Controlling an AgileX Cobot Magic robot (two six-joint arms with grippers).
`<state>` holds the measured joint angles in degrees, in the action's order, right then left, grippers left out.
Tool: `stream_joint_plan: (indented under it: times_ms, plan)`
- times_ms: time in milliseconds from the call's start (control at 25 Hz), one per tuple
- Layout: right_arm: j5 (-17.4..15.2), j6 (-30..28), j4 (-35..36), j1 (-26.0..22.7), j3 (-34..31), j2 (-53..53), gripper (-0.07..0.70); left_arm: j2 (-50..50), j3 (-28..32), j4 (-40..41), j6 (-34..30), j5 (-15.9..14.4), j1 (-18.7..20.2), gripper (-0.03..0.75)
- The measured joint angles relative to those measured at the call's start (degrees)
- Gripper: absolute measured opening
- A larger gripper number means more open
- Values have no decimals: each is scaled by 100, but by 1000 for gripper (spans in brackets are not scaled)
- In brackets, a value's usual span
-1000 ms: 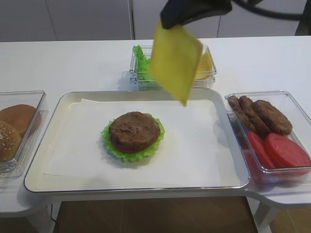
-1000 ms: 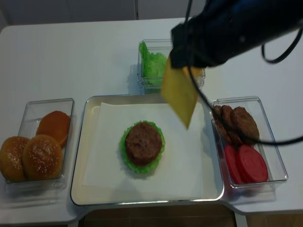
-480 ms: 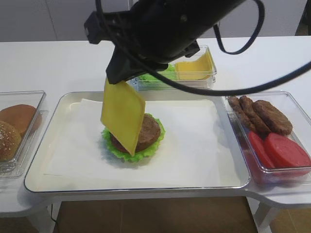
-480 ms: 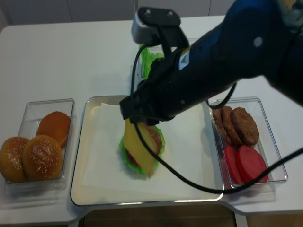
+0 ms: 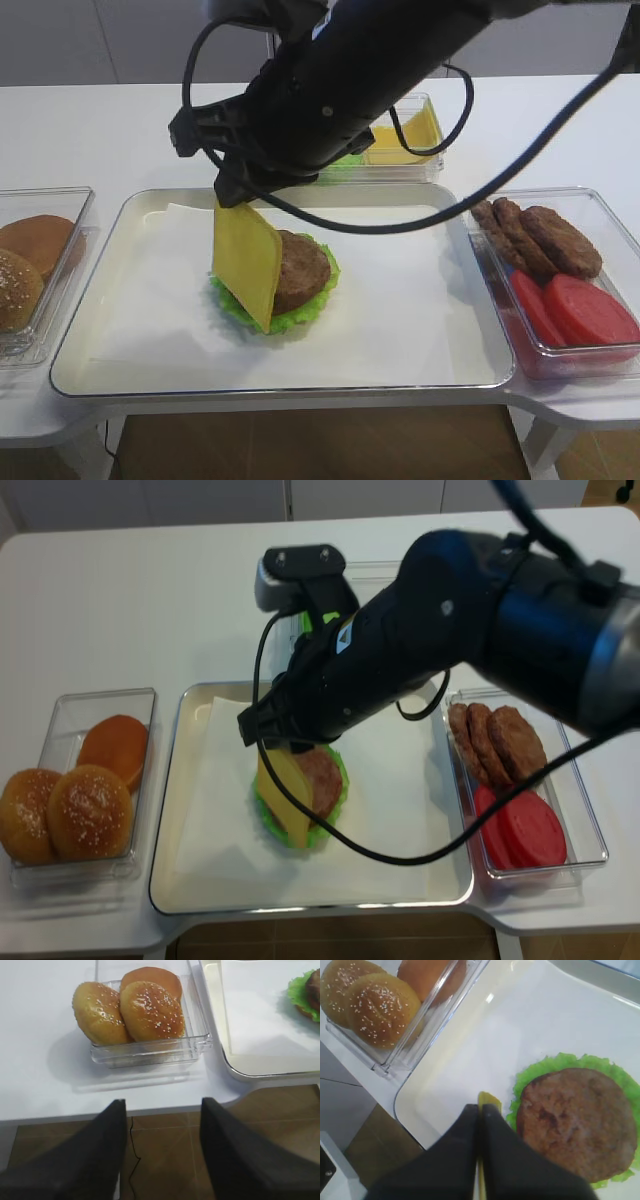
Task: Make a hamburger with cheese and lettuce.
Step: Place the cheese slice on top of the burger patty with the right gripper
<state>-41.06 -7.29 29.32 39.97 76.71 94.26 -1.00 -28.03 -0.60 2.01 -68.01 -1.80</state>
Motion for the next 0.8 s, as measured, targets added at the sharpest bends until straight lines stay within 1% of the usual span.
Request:
stream_joint_plan:
  times_ms: [280,480,640,800]
  plan:
    - [218,-301,198,0,-7,258,4,0,0,0,0,0,0,358]
    - [406,-418,162,0,-7,428,4,0,0,0,0,0,0,358]
    - [527,-466,-34,0,-7,461,4,0,0,0,0,0,0,358]
    - [619,-466,-415,0,-7,461,4,0,0,0,0,0,0,358]
